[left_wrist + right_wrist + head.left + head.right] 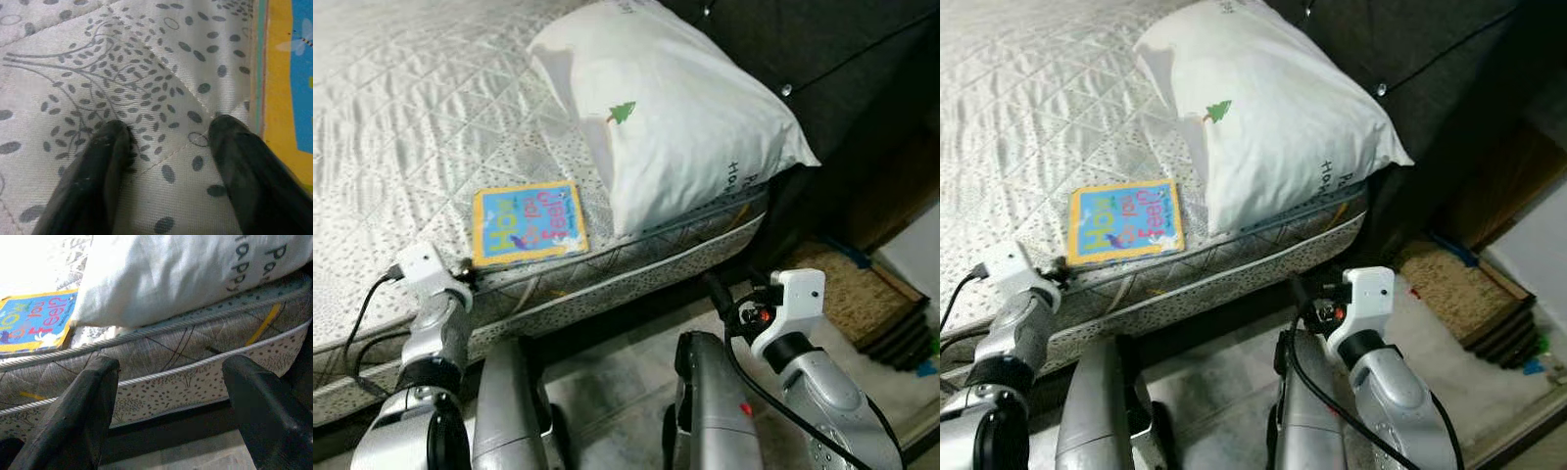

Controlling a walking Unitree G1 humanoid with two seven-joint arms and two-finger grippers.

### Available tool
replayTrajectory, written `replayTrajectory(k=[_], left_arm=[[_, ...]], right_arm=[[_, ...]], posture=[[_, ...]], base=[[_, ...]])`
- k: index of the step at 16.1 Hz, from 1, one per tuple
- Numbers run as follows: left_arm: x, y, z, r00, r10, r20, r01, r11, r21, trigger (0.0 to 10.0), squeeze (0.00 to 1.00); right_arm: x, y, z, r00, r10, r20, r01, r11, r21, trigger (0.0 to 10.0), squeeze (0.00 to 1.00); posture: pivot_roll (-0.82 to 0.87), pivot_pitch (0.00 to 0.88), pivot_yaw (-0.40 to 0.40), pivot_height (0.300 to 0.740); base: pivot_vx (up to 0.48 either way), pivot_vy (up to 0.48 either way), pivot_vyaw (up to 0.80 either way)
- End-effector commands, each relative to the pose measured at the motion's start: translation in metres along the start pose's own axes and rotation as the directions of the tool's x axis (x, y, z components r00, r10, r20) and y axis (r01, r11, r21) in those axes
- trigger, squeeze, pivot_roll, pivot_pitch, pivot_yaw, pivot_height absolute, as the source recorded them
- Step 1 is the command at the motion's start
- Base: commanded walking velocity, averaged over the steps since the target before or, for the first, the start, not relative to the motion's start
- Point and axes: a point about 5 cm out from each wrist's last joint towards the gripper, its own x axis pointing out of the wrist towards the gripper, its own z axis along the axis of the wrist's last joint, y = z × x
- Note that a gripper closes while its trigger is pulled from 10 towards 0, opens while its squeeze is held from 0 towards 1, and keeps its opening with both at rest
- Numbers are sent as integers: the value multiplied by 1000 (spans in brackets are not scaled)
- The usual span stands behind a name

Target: Clean up the room

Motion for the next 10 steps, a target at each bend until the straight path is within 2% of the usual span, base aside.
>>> replayTrajectory(k=[1,4,7,8,9,10], left_arm=[[-1,-5,-14,997,-23,-68,25,999,26,10000,1000],[-4,-27,-25,988,-94,-125,99,994,38,10000,1000],[-5,-38,-30,980,-140,-145,146,989,35,10000,1000],[-5,-42,-31,975,-161,-154,169,985,36,10000,933],[-6,-46,-31,968,-188,-168,197,980,42,10000,643],[-5,-47,-31,966,-193,-170,204,978,49,10000,541]], right_arm=[[-3,-3,5,1000,-13,10,13,1000,-9,10000,0],[1,-4,6,1000,-19,17,19,1000,-10,10000,0],[4,-3,7,1000,-19,22,19,1000,-9,10000,0],[5,-3,8,1000,-18,24,18,1000,-9,10000,0],[8,-3,9,999,-17,30,17,1000,-9,10000,0],[10,-3,10,999,-15,33,16,1000,-9,10000,0]], posture=[[-148,224,-17,528],[-142,215,-12,528],[-142,208,-14,528],[-142,202,-15,528],[-141,198,-15,528],[-141,196,-15,528]], base=[[0,0,0],[0,0,0],[0,0,0],[0,0,0],[0,0,0],[0,0,0]])
